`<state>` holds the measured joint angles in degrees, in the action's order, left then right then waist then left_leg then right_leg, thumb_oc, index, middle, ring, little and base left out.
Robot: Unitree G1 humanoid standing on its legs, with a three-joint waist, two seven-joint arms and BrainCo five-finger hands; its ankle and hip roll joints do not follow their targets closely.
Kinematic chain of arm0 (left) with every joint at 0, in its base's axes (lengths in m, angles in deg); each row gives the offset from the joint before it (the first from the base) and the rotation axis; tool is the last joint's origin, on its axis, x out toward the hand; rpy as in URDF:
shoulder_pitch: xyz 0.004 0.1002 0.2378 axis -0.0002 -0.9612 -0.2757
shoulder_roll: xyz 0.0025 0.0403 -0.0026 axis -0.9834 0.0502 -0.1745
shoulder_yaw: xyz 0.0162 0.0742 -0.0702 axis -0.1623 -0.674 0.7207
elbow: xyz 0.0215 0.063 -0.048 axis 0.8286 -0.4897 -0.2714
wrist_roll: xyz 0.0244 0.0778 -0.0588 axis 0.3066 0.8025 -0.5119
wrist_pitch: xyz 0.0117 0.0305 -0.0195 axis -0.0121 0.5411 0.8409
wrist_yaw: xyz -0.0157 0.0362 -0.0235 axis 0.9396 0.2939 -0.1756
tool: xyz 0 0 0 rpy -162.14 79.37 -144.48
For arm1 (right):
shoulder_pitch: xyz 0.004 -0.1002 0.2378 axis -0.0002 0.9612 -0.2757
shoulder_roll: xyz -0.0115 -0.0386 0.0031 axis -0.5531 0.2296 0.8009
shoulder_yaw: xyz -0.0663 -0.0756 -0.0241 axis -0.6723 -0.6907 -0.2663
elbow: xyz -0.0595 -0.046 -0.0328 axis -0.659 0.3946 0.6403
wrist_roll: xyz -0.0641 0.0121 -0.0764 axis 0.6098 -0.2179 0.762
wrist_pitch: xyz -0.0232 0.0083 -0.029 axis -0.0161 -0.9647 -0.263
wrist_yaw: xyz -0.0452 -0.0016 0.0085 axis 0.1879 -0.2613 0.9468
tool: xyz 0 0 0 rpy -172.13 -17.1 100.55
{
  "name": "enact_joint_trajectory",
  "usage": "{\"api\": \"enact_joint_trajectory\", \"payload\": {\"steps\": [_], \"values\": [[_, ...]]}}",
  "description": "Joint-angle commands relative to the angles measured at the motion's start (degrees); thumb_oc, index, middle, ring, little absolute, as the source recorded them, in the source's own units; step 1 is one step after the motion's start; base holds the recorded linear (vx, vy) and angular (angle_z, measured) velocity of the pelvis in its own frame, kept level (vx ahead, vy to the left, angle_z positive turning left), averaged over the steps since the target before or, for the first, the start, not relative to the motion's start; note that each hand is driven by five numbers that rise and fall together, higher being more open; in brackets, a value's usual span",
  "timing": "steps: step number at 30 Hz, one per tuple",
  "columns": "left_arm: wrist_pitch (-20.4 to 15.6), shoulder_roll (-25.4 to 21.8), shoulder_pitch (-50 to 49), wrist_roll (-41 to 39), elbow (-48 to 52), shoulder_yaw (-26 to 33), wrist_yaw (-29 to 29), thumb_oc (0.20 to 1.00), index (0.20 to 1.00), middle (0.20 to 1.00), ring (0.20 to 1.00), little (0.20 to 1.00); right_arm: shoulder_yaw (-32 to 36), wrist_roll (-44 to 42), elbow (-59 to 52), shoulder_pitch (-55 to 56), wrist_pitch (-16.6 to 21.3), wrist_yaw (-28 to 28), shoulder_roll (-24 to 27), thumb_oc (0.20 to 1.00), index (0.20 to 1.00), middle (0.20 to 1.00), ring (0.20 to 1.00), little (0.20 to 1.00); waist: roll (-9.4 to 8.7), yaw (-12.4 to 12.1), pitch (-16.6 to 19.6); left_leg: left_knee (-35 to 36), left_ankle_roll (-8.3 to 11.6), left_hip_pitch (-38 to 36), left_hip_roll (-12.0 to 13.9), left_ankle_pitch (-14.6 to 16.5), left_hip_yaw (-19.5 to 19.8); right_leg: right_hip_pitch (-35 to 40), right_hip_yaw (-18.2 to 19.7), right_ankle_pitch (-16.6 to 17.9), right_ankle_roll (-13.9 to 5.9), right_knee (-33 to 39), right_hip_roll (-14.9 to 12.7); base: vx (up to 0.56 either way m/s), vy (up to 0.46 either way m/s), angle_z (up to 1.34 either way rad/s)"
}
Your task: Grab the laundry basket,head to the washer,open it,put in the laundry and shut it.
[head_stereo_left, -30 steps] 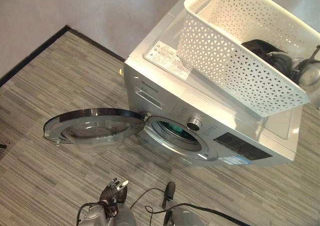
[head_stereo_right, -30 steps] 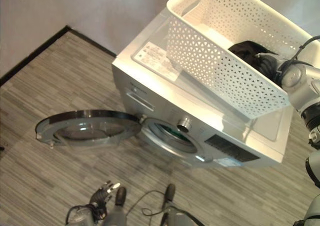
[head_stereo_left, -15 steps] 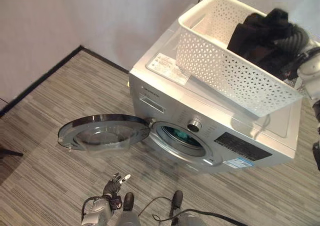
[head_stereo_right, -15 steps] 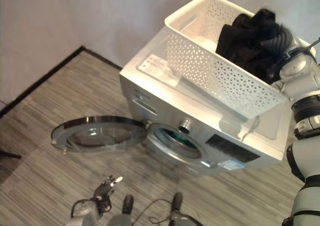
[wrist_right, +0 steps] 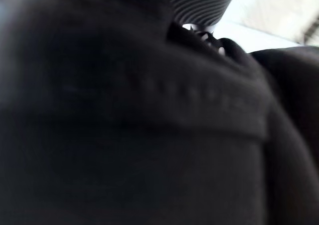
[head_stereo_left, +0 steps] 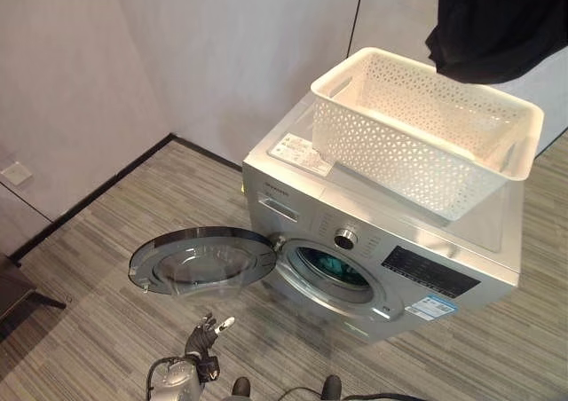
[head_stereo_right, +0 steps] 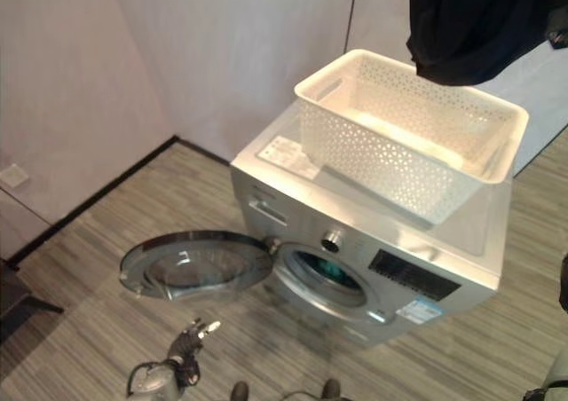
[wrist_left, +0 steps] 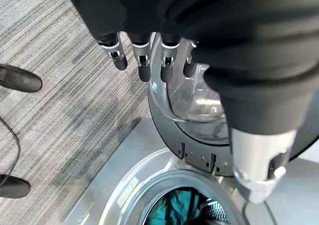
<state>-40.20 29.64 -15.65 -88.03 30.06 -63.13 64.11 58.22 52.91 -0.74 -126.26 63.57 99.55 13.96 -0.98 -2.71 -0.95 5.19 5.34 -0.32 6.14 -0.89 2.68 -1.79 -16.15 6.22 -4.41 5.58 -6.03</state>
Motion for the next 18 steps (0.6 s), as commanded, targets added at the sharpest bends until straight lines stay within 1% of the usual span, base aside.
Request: {"api": "enact_joint_trajectory", "payload": {"steps": [1,2,3,5,6,7,8,9,10,11,13,14,17,18], "values": [[-1.0,-1.9,1.49,2.83,-3.03,-1.86,0.36,1.0,1.0,1.0,1.0,1.0,4.13,2.12,-4.64,-1.86,3.65,5.03,5.18,0.2,0.2,0.2,0.2,0.2,-2.77,-0.35,4.43,-0.19,-2.41,0.85,0.19,2.35,-2.37,2.93,1.73,-7.66,-2.76,-0.58,-1.92,0.0,0.028,-0.03],[-1.02,-1.95,1.51,2.86,-3.06,-1.87,0.36,1.0,1.0,1.0,1.0,1.0,4.57,2.2,-4.92,-1.42,3.54,5.02,5.16,0.2,0.2,0.2,0.2,0.2,-2.83,-0.38,4.43,-0.19,-2.42,0.83,0.19,2.36,-2.39,2.93,1.75,-7.64,-2.77,-0.58,-1.92,-0.02,0.041,-0.1],[-0.93,-1.35,1.58,3.19,-3.45,-1.45,0.49,1.0,1.0,1.0,1.0,1.0,7.65,2.57,-8.84,2.1,3.79,5.04,5.39,0.2,0.2,0.2,0.2,0.2,-2.51,0.21,4.54,-0.19,-2.62,0.61,0.0,2.57,-2.72,2.79,2.06,-7.43,-2.9,-0.58,-2.02,-0.01,0.028,-0.1],[-0.97,-1.36,1.65,3.4,-3.52,-1.2,0.53,1.0,1.0,1.0,1.0,1.0,9.57,2.9,-10.95,4.39,3.8,4.85,5.21,0.2,0.2,0.2,0.2,0.2,-2.47,0.37,4.57,-0.19,-2.67,0.56,-0.03,2.6,-2.89,2.73,2.24,-7.35,-2.93,-0.58,-2.04,0.0,0.017,-0.09],[-1.06,-1.1,1.46,3.56,-3.05,-0.94,0.38,1.0,1.0,1.0,1.0,1.0,11.28,3.2,-13.46,7.02,4.05,4.32,4.83,0.2,0.2,0.2,0.2,0.2,-2.15,0.78,4.56,-0.19,-2.77,0.46,-0.15,2.68,-3.14,2.66,2.47,-7.25,-2.99,-0.58,-2.1,0.0,0.011,-0.16],[-1.21,-1.0,1.21,4.39,-1.54,-0.46,0.41,1.0,1.0,1.0,1.0,1.0,15.77,4.55,-18.51,13.18,4.28,3.66,3.66,0.2,0.2,0.2,0.2,0.2,-1.83,1.28,4.48,-0.19,-2.98,0.35,-0.28,2.83,-3.43,2.48,2.85,-7.08,-3.06,-0.58,-2.13,0.0,0.011,-0.16],[-1.18,-1.24,1.13,4.44,-1.47,-0.55,0.42,1.0,1.0,1.0,1.0,1.0,16.85,4.69,-19.07,14.33,4.15,3.57,3.51,0.2,0.2,0.2,0.2,0.2,-2.05,1.17,4.54,-0.19,-2.99,0.34,-0.26,2.85,-3.45,2.48,2.86,-7.06,-3.06,-0.58,-2.11,-0.01,0.015,-0.13],[-1.38,-1.11,1.13,4.9,-0.75,-0.33,0.36,1.0,1.0,1.0,1.0,1.0,19.86,5.41,-22.28,18.46,4.54,3.28,2.15,0.2,0.2,0.2,0.2,0.2,-1.81,1.52,4.47,-0.19,-3.11,0.32,-0.26,2.88,-3.63,2.33,3.12,-6.95,-3.1,-0.58,-2.12,-0.01,0.014,-0.07],[-1.59,-0.97,1.29,5.54,0.53,0.04,0.09,1.0,1.0,1.0,1.0,1.0,24.48,5.75,-27.53,24.52,5.46,2.49,-0.35,0.2,0.2,0.2,0.2,0.2,-1.34,2.22,4.29,-0.19,-3.25,0.36,-0.38,2.98,-3.94,2.03,3.52,-6.83,-3.2,-0.58,-2.21,-0.01,0.014,-0.07],[-1.55,-1.26,1.19,5.61,0.6,-0.07,0.08,1.0,1.0,1.0,1.0,1.0,25.75,5.9,-28.34,25.9,5.29,2.33,-0.7,0.2,0.2,0.2,0.2,0.2,-1.63,2.09,4.38,-0.19,-3.26,0.36,-0.36,2.99,-3.95,2.02,3.53,-6.81,-3.2,-0.58,-2.19,-0.01,0.009,-0.1],[-1.69,-1.54,1.21,6.18,1.87,0.28,-0.04,1.0,1.0,1.0,1.0,1.0,31.12,5.7,-34.08,33.58,5.88,0.42,-3.73,0.2,0.2,0.2,0.2,0.2,-1.54,2.63,4.26,-0.19,-3.37,0.48,-0.43,3.0,-4.24,1.7,3.87,-6.61,-3.29,-0.58,-2.3,-0.01,0.003,-0.13],[-1.76,-1.25,1.33,6.23,2.11,0.6,-0.28,1.0,1.0,1.0,1.0,1.0,32.52,4.65,-35.87,36.25,6.48,-0.36,-5.18,0.2,0.2,0.2,0.2,0.2,-1.27,3.19,4.06,-0.19,-3.42,0.53,-0.47,2.99,-4.42,1.49,4.11,-6.51,-3.33,-0.58,-2.36,-0.02,0.0,-0.15],[-2.18,-1.73,1.09,6.98,3.9,0.7,-0.96,1.0,1.0,1.0,1.0,1.0,38.58,0.38,-43.0,48.68,7.8,-5.37,-10.87,0.2,0.2,0.2,0.2,0.2,-1.4,4.11,3.97,-0.19,-3.5,0.68,-0.59,2.97,-4.88,0.96,4.77,-6.23,-3.39,-0.58,-2.45,-0.02,-0.001,-0.11],[-2.32,-1.86,1.0,7.02,4.41,0.67,-1.23,1.0,1.0,1.0,1.0,1.0,39.35,-1.35,-44.45,51.23,8.41,-6.58,-12.07,0.2,0.2,0.2,0.2,0.2,-1.43,4.38,3.94,-0.19,-3.49,0.71,-0.59,2.93,-5.06,0.82,4.9,-6.1,-3.43,-0.58,-2.48,-0.02,-0.004,-0.15]]}}
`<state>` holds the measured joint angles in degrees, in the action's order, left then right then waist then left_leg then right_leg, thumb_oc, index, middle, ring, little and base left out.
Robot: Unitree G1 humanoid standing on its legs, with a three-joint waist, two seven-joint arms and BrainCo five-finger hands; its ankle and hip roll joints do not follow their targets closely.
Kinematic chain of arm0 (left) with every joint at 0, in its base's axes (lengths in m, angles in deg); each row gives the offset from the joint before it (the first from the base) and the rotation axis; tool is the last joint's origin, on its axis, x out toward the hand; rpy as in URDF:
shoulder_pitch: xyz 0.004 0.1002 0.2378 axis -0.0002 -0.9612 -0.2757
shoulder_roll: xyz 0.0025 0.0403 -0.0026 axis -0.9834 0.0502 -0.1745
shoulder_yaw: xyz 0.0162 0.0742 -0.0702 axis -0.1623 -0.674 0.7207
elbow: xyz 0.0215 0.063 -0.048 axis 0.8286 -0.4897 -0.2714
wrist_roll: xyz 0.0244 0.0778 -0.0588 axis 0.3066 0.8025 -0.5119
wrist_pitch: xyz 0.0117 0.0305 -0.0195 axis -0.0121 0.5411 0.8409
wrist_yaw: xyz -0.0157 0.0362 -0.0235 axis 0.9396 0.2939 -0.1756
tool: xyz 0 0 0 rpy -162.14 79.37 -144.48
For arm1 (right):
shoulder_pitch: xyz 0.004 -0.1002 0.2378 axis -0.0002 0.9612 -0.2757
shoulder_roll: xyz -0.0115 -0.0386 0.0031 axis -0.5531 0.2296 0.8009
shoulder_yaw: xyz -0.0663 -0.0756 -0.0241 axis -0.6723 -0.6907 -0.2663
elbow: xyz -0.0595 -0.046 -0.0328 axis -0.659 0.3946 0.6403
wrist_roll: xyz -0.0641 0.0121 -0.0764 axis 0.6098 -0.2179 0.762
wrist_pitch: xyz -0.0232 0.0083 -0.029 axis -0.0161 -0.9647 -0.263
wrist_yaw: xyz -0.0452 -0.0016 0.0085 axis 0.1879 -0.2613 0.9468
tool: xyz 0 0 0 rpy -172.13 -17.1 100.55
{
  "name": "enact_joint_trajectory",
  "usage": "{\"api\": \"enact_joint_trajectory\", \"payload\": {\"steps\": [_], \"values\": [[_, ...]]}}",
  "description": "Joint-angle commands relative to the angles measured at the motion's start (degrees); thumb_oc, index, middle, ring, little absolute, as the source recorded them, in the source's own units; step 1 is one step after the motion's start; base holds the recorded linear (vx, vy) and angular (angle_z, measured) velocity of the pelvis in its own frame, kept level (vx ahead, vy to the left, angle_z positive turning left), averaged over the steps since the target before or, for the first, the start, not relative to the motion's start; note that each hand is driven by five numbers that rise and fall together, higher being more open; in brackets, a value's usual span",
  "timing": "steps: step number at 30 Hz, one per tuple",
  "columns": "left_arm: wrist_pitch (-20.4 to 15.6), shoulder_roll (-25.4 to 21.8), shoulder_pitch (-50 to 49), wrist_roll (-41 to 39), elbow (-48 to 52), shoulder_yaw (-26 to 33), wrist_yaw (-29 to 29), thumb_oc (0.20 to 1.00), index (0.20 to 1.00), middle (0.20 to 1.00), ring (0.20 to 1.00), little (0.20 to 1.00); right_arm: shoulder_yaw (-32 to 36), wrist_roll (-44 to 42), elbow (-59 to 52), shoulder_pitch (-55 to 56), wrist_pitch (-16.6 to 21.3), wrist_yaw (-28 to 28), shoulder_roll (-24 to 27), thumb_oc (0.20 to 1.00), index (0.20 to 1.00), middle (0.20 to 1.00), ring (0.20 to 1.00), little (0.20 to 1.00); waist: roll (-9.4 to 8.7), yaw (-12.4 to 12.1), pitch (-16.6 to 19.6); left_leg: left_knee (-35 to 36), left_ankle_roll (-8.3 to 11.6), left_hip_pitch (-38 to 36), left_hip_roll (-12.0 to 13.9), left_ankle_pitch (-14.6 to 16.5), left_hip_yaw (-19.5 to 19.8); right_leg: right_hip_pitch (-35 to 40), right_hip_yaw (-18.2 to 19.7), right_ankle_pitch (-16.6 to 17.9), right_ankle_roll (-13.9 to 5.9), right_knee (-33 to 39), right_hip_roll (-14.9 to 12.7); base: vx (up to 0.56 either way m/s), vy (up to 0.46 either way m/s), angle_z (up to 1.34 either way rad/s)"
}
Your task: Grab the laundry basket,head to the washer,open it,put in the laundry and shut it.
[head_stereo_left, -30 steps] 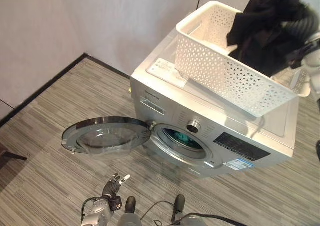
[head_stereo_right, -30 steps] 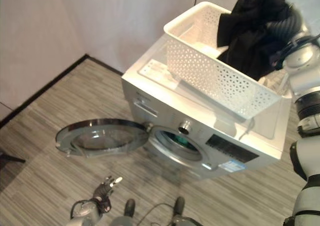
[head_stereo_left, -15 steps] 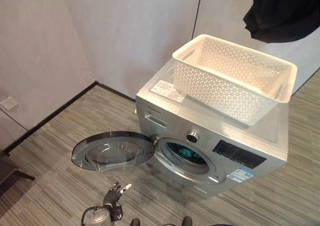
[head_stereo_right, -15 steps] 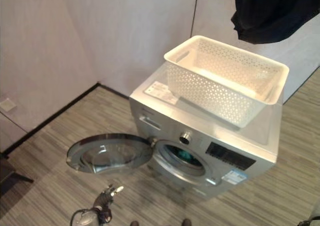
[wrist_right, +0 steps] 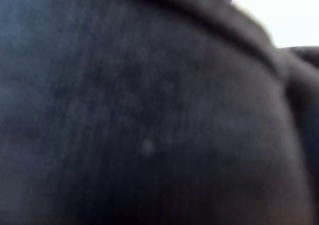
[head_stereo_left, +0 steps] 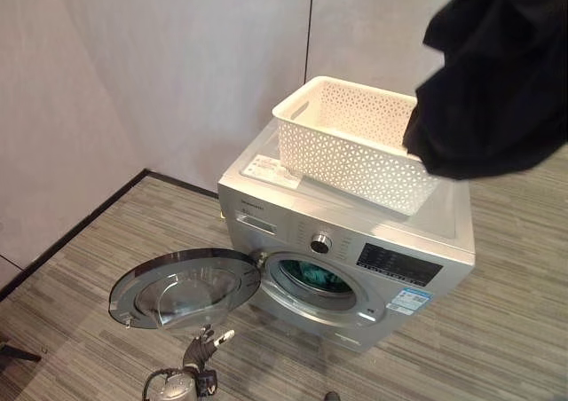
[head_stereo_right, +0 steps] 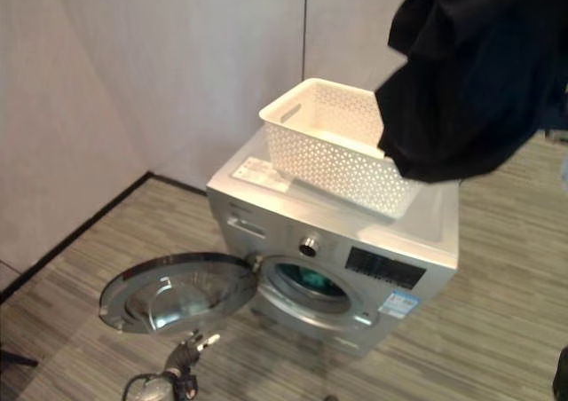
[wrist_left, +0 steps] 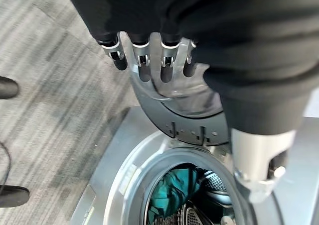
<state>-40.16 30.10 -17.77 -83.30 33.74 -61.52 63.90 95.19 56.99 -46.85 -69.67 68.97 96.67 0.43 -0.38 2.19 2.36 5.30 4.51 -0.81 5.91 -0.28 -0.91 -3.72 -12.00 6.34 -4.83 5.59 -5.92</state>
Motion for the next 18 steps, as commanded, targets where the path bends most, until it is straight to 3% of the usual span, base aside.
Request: {"api": "enact_joint_trajectory", "payload": {"steps": [1,5,6,9,11,12,15,16,17,18], "values": [[-2.61,-2.51,3.06,2.64,1.32,-1.01,-1.39,1.0,1.0,1.0,1.0,1.0,2.75,-7.25,0.49,-2.89,3.37,-5.35,0.3,0.2,0.2,0.2,0.2,0.2,-1.99,-0.2,0.55,-0.3,-2.64,1.23,-0.37,2.29,-1.68,2.63,0.86,-6.03,-3.06,-0.59,-2.62,-0.02,-0.007,-0.15],[-2.66,-4.39,3.21,4.38,2.94,-2.27,-3.33,1.0,1.0,1.0,1.0,1.0,-1.07,-16.78,-4.0,2.39,4.52,-14.75,-0.77,0.2,0.2,0.2,0.2,0.2,-1.53,1.3,0.27,-0.3,-2.46,0.98,-0.28,2.1,-3.16,1.85,1.92,-5.5,-3.3,-0.59,-2.67,-0.03,0.006,-0.17],[-2.64,-4.41,3.14,4.4,2.98,-2.26,-3.34,1.0,1.0,1.0,1.0,1.0,-1.02,-16.86,-4.06,2.46,4.48,-14.85,-0.8,0.2,0.2,0.2,0.2,0.2,-1.54,1.28,0.3,-0.3,-2.46,0.96,-0.27,2.12,-3.21,1.85,1.96,-5.49,-3.3,-0.59,-2.66,-0.02,0.011,-0.3],[-3.04,-7.35,2.64,7.09,8.95,-5.39,-6.36,1.0,1.0,1.0,1.0,1.0,-5.36,-25.64,-7.37,7.19,4.74,-23.2,0.31,0.2,0.2,0.2,0.2,0.2,-1.31,1.75,0.19,-0.3,-2.29,0.8,-0.14,1.98,-3.79,1.63,2.26,-5.33,-3.32,-0.59,-2.65,-0.02,-0.001,-0.09],[-4.18,-12.38,2.35,8.72,17.65,-8.34,-9.52,1.0,1.0,1.0,1.0,1.0,-12.68,-34.08,-8.58,9.93,3.92,-28.87,2.01,0.2,0.2,0.2,0.2,0.2,-1.25,1.55,0.05,-0.3,-1.95,0.69,0.06,1.75,-4.06,1.82,2.05,-5.26,-3.42,-0.59,-2.78,0.0,0.0,0.0],[-4.06,-12.48,2.15,8.69,17.88,-8.24,-9.56,1.0,1.0,1.0,1.0,1.0,-12.79,-34.16,-8.49,9.87,3.97,-28.93,2.0,0.2,0.2,0.2,0.2,0.2,-1.28,1.6,0.09,-0.3,-1.94,0.66,0.07,1.77,-4.06,1.85,2.05,-5.28,-3.42,-0.59,-2.77,0.0,0.0,0.0],[-6.03,-20.2,1.51,8.69,28.82,-9.82,-12.92,1.0,1.0,1.0,1.0,1.0,-19.56,-36.76,-10.0,9.85,2.36,-33.1,4.82,0.2,0.2,0.2,0.2,0.2,-1.23,0.96,-0.1,-0.3,-1.62,0.6,0.25,1.57,-4.17,1.93,1.81,-5.23,-3.57,-0.59,-2.82,-0.01,-0.005,0.03],[-5.92,-20.33,1.32,8.63,29.05,-9.68,-12.96,1.0,1.0,1.0,1.0,1.0,-19.7,-36.81,-9.89,9.73,2.41,-33.16,4.78,0.2,0.2,0.2,0.2,0.2,-1.27,1.02,-0.07,-0.3,-1.62,0.59,0.25,1.58,-4.18,1.93,1.82,-5.24,-3.57,-0.59,-2.82,0.0,0.0,0.0],[-7.89,-27.58,2.05,8.05,37.48,-12.42,-16.79,1.0,1.0,1.0,1.0,1.0,-26.85,-39.45,-10.2,9.1,0.56,-37.34,8.3,0.2,0.2,0.2,0.2,0.2,-1.47,0.03,-0.24,-0.3,-1.28,0.68,0.33,1.32,-4.12,2.03,1.32,-5.09,-3.76,-0.59,-2.99,0.0,0.0,0.0],[-7.82,-27.67,1.89,7.99,37.62,-12.26,-16.82,1.0,1.0,1.0,1.0,1.0,-27.12,-39.46,-10.03,8.82,0.62,-37.36,8.24,0.2,0.2,0.2,0.2,0.2,-1.51,0.1,-0.23,-0.3,-1.28,0.67,0.33,1.33,-4.14,2.04,1.34,-5.09,-3.76,-0.59,-2.98,0.0,0.0,0.0]]}}
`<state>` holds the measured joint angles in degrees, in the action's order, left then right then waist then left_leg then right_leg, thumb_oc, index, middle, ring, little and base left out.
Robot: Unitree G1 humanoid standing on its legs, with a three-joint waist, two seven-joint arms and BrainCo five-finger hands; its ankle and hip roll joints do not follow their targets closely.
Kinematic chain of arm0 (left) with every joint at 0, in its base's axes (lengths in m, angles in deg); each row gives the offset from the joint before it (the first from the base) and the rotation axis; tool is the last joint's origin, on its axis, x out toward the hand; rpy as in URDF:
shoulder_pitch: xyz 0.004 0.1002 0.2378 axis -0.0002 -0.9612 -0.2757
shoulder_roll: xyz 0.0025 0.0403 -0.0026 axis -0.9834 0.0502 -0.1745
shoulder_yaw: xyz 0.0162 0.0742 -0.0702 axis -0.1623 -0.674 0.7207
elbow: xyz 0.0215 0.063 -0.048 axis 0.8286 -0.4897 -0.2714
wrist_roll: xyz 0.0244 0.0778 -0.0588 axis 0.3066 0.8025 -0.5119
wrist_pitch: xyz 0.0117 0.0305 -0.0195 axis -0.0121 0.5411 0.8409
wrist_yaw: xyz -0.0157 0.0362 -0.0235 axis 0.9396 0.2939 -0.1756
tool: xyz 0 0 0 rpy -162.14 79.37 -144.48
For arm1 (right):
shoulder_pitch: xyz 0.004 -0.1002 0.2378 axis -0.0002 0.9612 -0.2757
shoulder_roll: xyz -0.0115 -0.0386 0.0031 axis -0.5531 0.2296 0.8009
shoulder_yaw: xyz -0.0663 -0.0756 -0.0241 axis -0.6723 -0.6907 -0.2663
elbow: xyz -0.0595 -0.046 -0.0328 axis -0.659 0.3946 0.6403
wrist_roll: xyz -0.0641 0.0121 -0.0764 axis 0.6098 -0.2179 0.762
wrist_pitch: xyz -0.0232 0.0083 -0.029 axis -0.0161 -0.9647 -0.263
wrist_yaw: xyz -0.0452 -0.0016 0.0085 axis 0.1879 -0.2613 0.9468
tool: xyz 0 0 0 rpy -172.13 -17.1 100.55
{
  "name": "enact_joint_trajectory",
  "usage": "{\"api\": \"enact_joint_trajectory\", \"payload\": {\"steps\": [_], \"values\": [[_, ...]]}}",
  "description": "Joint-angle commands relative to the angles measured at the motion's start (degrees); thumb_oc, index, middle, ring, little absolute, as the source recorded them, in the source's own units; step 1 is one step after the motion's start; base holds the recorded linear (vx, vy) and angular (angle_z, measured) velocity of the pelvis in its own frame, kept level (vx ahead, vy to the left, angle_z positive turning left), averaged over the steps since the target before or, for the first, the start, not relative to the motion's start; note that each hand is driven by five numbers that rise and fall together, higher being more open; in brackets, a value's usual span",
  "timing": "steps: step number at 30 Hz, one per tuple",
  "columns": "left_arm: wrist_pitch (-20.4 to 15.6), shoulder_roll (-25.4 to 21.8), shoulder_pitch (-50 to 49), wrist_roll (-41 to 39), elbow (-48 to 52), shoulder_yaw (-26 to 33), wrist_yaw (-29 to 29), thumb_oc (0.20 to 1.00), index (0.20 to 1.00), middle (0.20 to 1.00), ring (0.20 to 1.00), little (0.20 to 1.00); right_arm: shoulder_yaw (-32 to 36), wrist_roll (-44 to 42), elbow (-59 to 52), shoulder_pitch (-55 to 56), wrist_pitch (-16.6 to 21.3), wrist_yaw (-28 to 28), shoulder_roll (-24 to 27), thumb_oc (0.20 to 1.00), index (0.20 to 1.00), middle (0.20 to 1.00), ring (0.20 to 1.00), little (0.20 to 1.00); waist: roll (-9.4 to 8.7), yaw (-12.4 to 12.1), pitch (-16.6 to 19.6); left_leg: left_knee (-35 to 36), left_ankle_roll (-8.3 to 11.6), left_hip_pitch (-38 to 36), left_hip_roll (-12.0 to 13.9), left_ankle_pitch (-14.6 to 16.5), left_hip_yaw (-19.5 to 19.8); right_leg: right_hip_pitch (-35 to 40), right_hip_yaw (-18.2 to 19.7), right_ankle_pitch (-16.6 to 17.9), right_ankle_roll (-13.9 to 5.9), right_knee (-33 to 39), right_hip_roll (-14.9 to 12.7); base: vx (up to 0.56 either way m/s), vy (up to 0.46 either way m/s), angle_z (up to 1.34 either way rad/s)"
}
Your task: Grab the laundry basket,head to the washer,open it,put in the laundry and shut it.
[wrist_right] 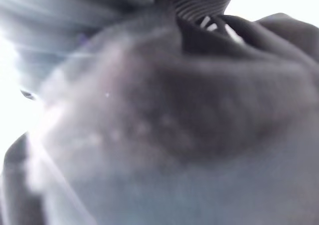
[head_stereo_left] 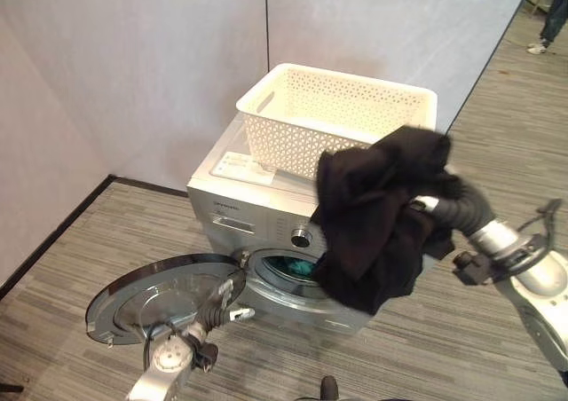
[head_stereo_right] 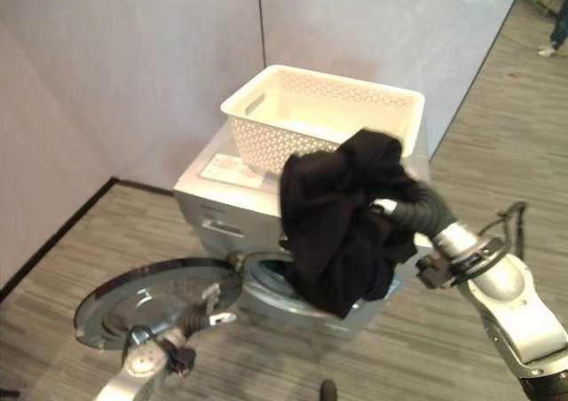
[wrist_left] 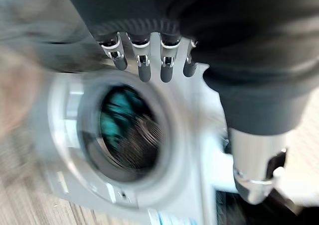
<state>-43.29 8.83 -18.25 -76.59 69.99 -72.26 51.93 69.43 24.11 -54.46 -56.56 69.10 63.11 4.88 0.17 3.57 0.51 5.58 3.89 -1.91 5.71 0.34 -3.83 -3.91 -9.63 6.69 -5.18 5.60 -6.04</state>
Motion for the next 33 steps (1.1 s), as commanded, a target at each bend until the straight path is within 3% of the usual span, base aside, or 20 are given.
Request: {"api": "enact_joint_trajectory", "payload": {"steps": [1,6,10,20,21,27,33], "values": [[-5.17,-8.46,3.09,0.75,3.69,-2.29,-5.7,1.0,1.0,1.0,1.0,1.0,-3.42,-7.5,-3.27,-4.26,-0.2,-5.19,4.73,0.2,0.2,0.2,0.2,0.2,-2.11,-1.63,1.53,-0.58,-0.56,1.87,0.54,0.62,-1.16,2.27,-1.28,-5.43,-3.48,-0.6,-2.9,0.0,0.0,0.0],[-5.87,-13.59,5.39,-1.34,6.85,-8.25,-8.38,1.0,1.0,1.0,1.0,1.0,-14.24,-9.19,-2.75,-6.33,-2.52,-7.74,7.77,0.2,0.2,0.2,0.2,0.2,-2.4,-2.39,0.92,-0.58,-0.14,2.13,0.57,0.15,-0.74,2.47,-2.17,-5.28,-3.66,-0.6,-3.02,0.0,-0.007,0.03],[-5.57,-13.77,5.32,-1.42,6.46,-9.81,-9.13,1.0,1.0,1.0,1.0,1.0,-15.87,-7.82,-1.77,-6.18,-3.2,-8.52,8.05,0.2,0.2,0.2,0.2,0.2,-2.34,-2.5,0.33,-0.58,-0.03,2.34,0.6,0.02,-0.61,2.44,-2.45,-5.33,-3.71,-0.6,-3.08,0.0,-0.001,0.03],[-3.08,-7.65,5.97,-1.55,4.22,-13.75,-9.21,1.0,1.0,1.0,1.0,1.0,-13.22,6.18,4.49,-5.5,-3.26,-4.95,2.71,0.2,0.2,0.2,0.2,0.2,-1.63,-2.39,-1.73,-0.58,-0.23,3.94,0.73,-0.43,-0.14,1.17,-2.49,-5.35,-3.66,-0.6,-3.19,-0.01,-0.006,0.05],[-2.75,-6.44,6.32,-1.64,4.65,-13.91,-9.17,1.0,1.0,1.0,1.0,1.0,-11.79,11.43,4.48,-5.44,-2.83,-4.16,2.43,0.2,0.2,0.2,0.2,0.2,-1.51,-2.14,-2.25,-0.58,-0.29,4.44,0.67,-0.57,0.04,0.75,-2.42,-5.32,-3.64,-0.6,-3.19,-0.03,-0.009,0.0],[-1.71,-2.52,9.09,-1.2,4.93,-15.83,-9.22,1.0,1.0,1.0,1.0,1.0,-7.65,24.16,3.93,-3.75,-2.62,-3.4,1.71,0.2,0.2,0.2,0.2,0.2,-1.08,-1.43,-4.28,-0.58,-0.59,7.16,0.61,-1.29,0.88,-1.77,-1.95,-4.95,-3.47,-0.6,-3.08,-0.06,-0.007,0.0],[-0.66,2.06,13.55,-0.76,1.66,-19.14,-8.81,1.0,1.0,1.0,1.0,1.0,-6.19,28.81,4.27,-3.77,-3.25,-2.62,-0.31,0.2,0.2,0.2,0.2,0.2,-1.12,-0.61,-5.45,-0.58,-0.85,8.83,0.66,-1.82,1.24,-3.25,-1.61,-4.67,-3.19,-0.6,-2.88,-0.05,-0.009,0.01]]}}
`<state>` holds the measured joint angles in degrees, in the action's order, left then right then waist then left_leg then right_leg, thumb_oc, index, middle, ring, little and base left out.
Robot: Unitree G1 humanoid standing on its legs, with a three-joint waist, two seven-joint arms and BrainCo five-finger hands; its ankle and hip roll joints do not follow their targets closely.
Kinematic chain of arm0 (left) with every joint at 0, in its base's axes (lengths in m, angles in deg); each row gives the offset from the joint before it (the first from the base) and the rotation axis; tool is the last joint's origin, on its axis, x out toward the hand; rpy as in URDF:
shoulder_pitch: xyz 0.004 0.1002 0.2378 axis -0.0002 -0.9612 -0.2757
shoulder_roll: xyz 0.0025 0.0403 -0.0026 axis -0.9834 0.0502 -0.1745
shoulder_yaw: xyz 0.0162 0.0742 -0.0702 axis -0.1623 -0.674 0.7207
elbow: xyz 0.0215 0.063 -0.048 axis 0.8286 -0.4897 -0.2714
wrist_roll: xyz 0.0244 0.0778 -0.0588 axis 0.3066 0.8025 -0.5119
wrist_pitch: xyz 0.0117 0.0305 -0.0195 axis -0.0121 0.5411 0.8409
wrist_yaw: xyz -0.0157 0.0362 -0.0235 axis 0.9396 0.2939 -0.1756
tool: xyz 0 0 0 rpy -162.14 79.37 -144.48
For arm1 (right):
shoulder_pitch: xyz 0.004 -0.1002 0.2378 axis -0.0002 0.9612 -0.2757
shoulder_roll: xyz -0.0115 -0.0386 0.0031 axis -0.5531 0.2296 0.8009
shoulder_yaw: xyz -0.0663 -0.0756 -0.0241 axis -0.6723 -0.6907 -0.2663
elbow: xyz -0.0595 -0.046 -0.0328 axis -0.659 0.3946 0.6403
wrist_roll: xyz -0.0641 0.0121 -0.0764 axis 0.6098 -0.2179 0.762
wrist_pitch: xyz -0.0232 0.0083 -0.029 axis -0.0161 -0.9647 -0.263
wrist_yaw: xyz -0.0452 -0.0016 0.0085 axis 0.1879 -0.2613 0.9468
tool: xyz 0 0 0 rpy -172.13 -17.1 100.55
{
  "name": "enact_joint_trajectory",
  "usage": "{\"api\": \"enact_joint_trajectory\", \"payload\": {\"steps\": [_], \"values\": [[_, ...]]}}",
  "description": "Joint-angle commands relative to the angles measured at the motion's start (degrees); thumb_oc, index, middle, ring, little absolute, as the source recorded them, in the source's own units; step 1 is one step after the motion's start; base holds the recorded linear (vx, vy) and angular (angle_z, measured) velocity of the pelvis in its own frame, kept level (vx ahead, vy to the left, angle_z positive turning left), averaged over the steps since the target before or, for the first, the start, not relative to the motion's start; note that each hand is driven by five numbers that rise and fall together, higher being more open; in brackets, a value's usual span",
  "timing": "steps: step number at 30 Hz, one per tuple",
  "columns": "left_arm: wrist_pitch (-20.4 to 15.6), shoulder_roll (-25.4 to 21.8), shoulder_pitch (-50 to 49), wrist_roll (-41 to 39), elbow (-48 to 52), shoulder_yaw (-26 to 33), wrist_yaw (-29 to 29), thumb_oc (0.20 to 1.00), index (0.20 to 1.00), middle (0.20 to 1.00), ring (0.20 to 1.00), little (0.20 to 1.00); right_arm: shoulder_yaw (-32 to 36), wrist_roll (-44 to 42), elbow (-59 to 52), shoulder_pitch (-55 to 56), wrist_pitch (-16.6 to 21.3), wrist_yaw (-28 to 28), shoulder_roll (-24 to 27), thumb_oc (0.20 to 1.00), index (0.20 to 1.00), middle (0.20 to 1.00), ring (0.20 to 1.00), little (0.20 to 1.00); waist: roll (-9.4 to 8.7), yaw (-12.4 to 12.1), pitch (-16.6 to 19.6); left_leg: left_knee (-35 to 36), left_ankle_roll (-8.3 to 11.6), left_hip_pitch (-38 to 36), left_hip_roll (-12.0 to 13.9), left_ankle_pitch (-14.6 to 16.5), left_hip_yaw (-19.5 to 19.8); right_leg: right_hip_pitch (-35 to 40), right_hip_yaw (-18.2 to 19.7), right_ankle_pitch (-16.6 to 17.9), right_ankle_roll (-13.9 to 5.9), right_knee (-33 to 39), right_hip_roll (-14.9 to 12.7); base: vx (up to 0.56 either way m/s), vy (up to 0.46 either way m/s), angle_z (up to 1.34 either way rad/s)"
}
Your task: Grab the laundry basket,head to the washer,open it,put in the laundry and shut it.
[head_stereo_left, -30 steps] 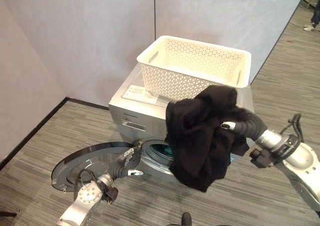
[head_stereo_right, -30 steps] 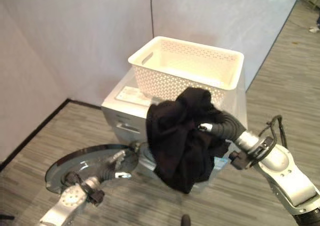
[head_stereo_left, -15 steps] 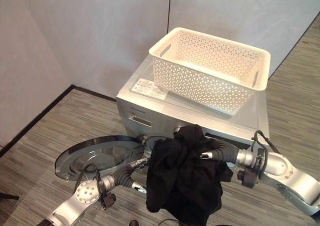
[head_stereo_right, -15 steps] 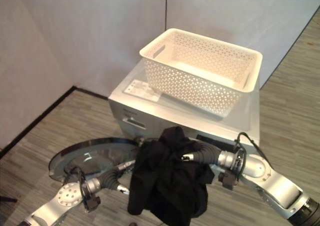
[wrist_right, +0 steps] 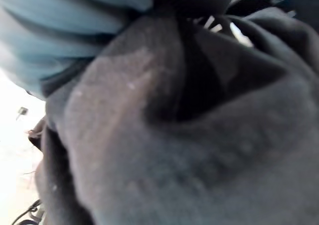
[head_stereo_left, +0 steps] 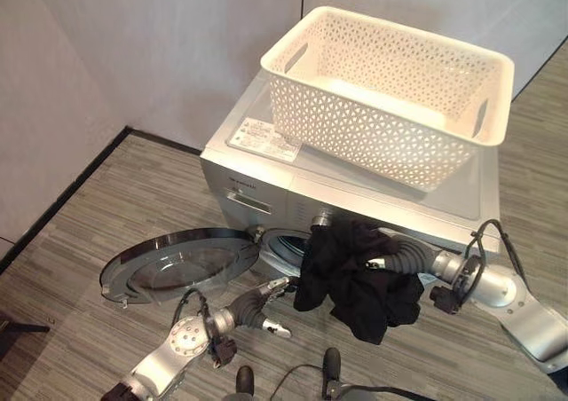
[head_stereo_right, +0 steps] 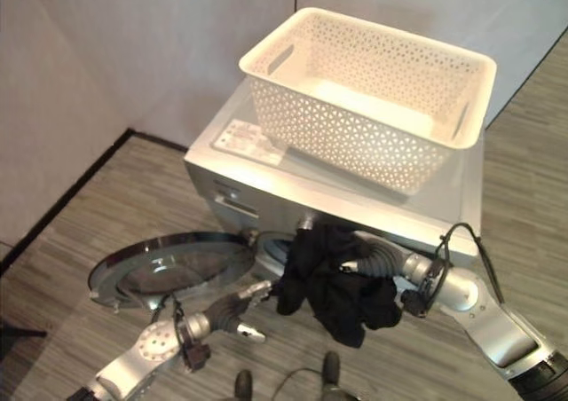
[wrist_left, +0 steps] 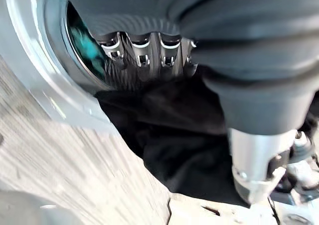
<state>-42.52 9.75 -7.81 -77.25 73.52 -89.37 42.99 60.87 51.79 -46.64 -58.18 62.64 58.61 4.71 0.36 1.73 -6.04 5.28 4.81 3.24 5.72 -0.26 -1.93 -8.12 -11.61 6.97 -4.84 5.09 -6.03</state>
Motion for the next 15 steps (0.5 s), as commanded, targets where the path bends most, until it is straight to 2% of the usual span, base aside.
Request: {"api": "enact_joint_trajectory", "payload": {"steps": [1,10,11,12,15], "values": [[-1.36,1.91,3.97,0.09,-2.51,-2.7,0.3,1.0,1.0,1.0,1.0,1.0,2.41,1.51,-3.25,-2.3,3.17,2.2,-0.59,0.2,0.2,0.2,0.2,0.2,-1.35,1.36,1.05,-0.28,-1.8,3.77,0.66,-1.21,-0.68,0.84,0.43,-4.95,-3.48,-0.09,-2.83,0.0,0.0,0.0],[-1.75,8.95,11.61,3.22,-8.97,-7.19,2.8,1.0,1.0,1.0,1.0,1.0,1.56,2.2,-1.09,-4.36,2.78,5.15,-6.66,0.2,0.2,0.2,0.2,0.2,-1.75,2.11,0.7,-0.28,-2.01,3.93,0.74,-0.98,-0.46,0.76,0.32,-5.16,-3.36,-0.09,-2.74,0.0,0.0,0.0],[-1.42,11.03,13.54,2.37,-10.68,-8.3,3.74,1.0,1.0,1.0,1.0,1.0,0.37,1.73,0.16,-5.38,2.51,6.61,-9.26,0.2,0.2,0.2,0.2,0.2,-1.77,2.21,0.79,-0.28,-2.06,3.81,0.72,-0.89,-0.44,0.82,0.34,-5.21,-3.32,-0.09,-2.73,0.0,0.0,0.0],[-1.52,11.12,13.67,2.37,-10.9,-8.33,3.79,1.0,1.0,1.0,1.0,1.0,0.27,1.75,0.31,-5.56,2.55,6.68,-9.29,0.2,0.2,0.2,0.2,0.2,-1.79,2.23,0.73,-0.28,-2.06,3.8,0.72,-0.89,-0.43,0.84,0.34,-5.22,-3.32,-0.09,-2.73,0.0,0.0,0.0],[-1.13,13.26,16.16,0.41,-12.3,-9.44,5.27,1.0,1.0,1.0,1.0,1.0,-2.08,0.27,2.35,-6.29,2.3,8.89,-14.0,0.2,0.2,0.2,0.2,0.2,-1.83,2.23,0.56,-0.28,-2.14,3.65,0.65,-0.82,-0.18,0.99,0.17,-5.34,-3.21,-0.09,-2.71,0.0,0.0,0.0]]}}
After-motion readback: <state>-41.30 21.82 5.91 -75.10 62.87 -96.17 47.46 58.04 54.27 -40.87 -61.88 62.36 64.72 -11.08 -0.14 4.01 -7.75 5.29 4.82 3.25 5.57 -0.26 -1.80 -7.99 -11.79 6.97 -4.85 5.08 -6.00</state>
